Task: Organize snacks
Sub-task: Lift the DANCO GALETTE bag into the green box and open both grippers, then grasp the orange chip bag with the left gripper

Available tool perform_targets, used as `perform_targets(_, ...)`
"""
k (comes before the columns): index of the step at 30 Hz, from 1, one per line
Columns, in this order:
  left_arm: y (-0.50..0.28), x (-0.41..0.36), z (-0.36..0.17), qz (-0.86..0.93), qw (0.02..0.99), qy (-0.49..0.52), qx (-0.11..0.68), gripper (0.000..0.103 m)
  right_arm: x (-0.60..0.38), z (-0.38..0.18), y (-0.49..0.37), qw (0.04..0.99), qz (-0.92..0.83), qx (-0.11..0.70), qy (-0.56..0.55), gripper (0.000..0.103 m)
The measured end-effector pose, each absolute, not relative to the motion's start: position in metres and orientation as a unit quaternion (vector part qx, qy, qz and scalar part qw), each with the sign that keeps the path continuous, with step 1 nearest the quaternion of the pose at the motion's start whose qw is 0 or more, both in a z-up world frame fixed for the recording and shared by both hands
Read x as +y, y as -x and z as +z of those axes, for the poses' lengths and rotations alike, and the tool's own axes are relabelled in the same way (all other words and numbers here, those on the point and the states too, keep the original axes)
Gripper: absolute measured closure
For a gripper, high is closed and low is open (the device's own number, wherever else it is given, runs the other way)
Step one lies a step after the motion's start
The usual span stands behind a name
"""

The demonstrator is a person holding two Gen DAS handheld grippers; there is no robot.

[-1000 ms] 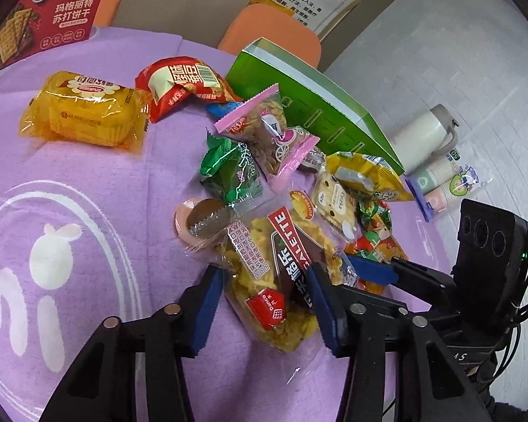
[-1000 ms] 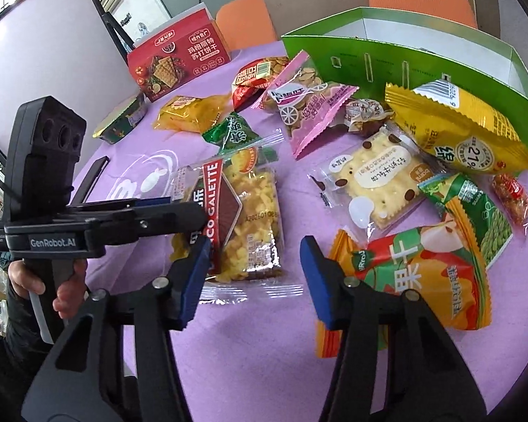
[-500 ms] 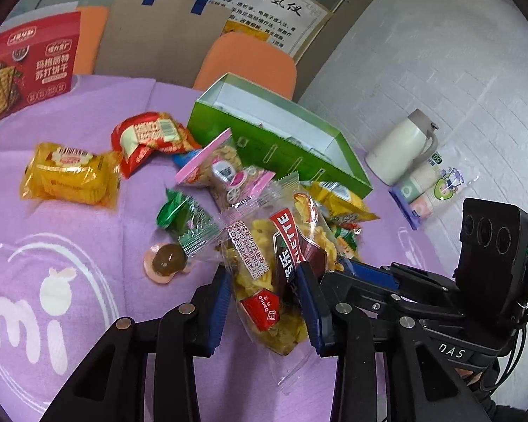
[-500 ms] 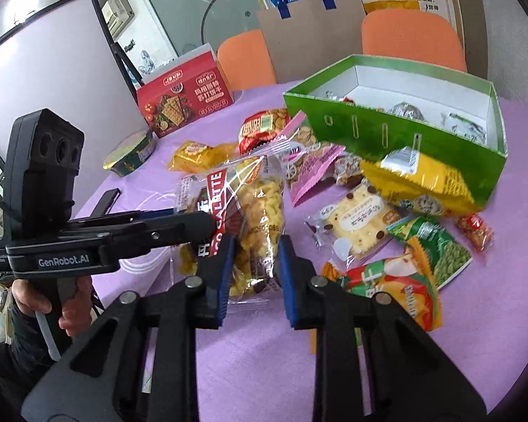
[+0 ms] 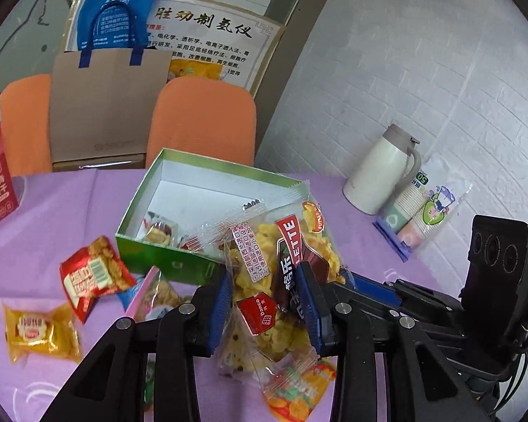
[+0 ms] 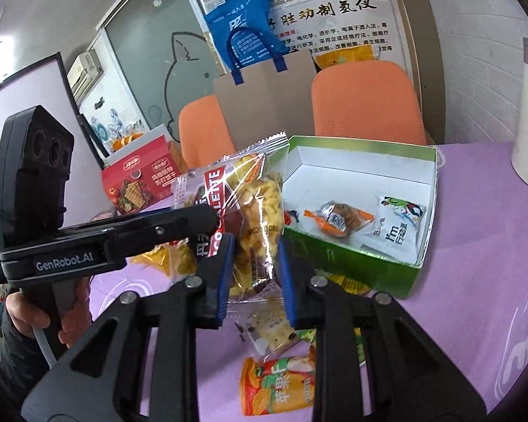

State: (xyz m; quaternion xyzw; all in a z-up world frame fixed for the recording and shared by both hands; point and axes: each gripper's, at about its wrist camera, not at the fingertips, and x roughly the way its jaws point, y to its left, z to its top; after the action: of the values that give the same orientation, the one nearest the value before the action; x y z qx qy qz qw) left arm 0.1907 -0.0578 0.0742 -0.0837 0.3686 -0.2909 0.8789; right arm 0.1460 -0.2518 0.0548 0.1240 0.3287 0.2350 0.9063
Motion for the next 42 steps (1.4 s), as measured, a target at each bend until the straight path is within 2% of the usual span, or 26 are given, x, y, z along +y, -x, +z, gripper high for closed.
perform_targets(9,-0.255,-0.085,0.07,-0.293,0.87,0.087,0.387,0.066,-0.276,0.043,-0.201,0.906,0.213,0.333,-0.152,0.076)
perform_targets(18,-0.301,-0.085,0.036,-0.266,0.86,0.097,0.425,0.065,-0.276,0.006,-0.249,0.888,0.218,0.367,-0.169,0.076)
perform_targets(20,-0.306,-0.084,0.03,-0.258,0.861,0.097,0.427,0.065,-0.272,0.002,-0.256,0.893,0.21,0.368,-0.153,0.073)
perform_targets(21,-0.308,-0.083,0.027,-0.252,0.863,0.094,0.429,0.058,-0.269,0.001,-0.258,0.897,0.199,0.369,-0.136,0.069)
perform_targets(22,-0.308,-0.082,0.026,-0.245,0.864,0.093,0.429,0.046,-0.266,0.002,-0.26,0.903,0.187,0.368,-0.117,0.054)
perform_targets(23,-0.307,-0.08,0.024,-0.237,0.868,0.092,0.427,0.039,-0.266,0.002,-0.26,0.908,0.177,0.365,-0.107,0.049)
perform_targets(24,-0.306,-0.077,0.024,-0.23,0.871,0.09,0.424,0.029,-0.267,0.003,-0.259,0.911,0.174,0.36,-0.104,0.047)
perform_targets(25,-0.304,-0.075,0.025,-0.224,0.877,0.089,0.416,0.025,-0.268,0.004,-0.257,0.912,0.176,0.355,-0.104,0.047)
perform_targets(30,-0.302,-0.069,0.026,-0.206,0.881,0.075,0.419,0.024,-0.274,0.004,-0.25,0.914,0.167,0.355,-0.107,0.046)
perform_targets(38,-0.269,-0.067,0.04,-0.197,0.889,0.042,0.412,0.022,-0.28,0.024,-0.219,0.922,0.161,0.336,-0.105,0.034)
perform_targets(40,-0.254,-0.067,0.047,-0.195,0.892,0.033,0.408,0.022,-0.283,0.035,-0.205,0.924,0.161,0.331,-0.104,0.026)
perform_targets(42,-0.237,-0.067,0.053,-0.195,0.893,0.028,0.404,0.021,-0.288,0.046,-0.189,0.927,0.165,0.321,-0.106,0.025)
